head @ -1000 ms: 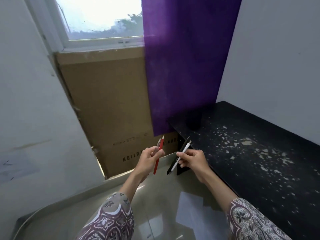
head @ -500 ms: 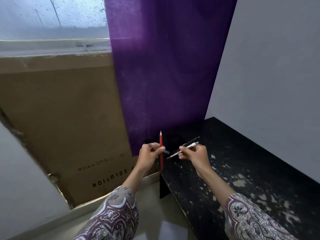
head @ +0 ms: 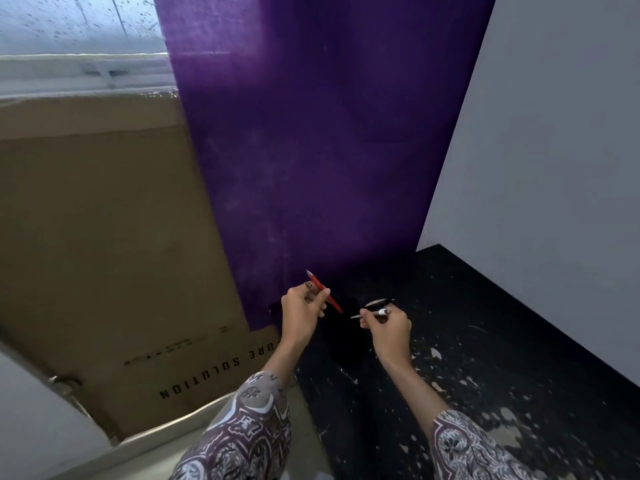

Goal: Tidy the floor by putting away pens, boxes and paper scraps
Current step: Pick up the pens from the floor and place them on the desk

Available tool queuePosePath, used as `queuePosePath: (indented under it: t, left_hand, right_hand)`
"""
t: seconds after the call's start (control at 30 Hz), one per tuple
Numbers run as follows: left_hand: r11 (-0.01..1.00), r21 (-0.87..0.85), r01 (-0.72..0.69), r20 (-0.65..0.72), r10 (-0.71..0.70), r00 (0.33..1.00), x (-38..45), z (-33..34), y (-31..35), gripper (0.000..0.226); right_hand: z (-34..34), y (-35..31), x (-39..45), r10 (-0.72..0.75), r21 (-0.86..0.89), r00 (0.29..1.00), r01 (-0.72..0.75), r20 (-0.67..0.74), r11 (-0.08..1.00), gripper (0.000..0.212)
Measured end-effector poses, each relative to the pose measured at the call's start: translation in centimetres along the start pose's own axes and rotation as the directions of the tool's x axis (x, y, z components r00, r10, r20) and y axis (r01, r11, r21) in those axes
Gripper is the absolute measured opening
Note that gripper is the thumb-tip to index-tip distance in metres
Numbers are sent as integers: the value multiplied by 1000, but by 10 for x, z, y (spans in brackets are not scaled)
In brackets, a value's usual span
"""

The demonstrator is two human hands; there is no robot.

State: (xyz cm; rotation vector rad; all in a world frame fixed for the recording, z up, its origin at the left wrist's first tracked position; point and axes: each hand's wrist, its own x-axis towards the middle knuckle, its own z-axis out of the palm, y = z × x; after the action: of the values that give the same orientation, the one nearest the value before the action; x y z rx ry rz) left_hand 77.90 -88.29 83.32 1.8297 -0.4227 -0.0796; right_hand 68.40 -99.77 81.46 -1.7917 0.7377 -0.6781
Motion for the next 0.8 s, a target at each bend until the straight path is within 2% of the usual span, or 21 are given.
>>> queuePosePath:
  t: [0.2, 0.37, 0.47, 0.63, 0.8]
  left_hand:
    - [995, 66, 76, 101, -83, 991, 15, 21, -21, 11]
    - [976, 187, 109, 237, -152, 960, 14, 29, -36, 16]
    - [961, 268, 59, 306, -143, 941, 13, 28, -41, 5]
    - [949, 310, 58, 332, -166, 929, 10, 19, -42, 35]
    - [942, 333, 47, 318, -159, 935, -1, 9, -42, 39]
  right_hand:
    - [15, 24, 15, 27, -70, 995, -20, 100, 997, 11]
    - [19, 30, 21, 18, -123, 985, 4, 173, 992, 22]
    - [20, 32, 23, -33, -191, 972, 79, 234, 978, 5]
    - [19, 36, 19, -5, -199, 957, 65, 289, 978, 27]
    - [18, 38, 11, 3, -186, 964, 49, 267, 981, 35]
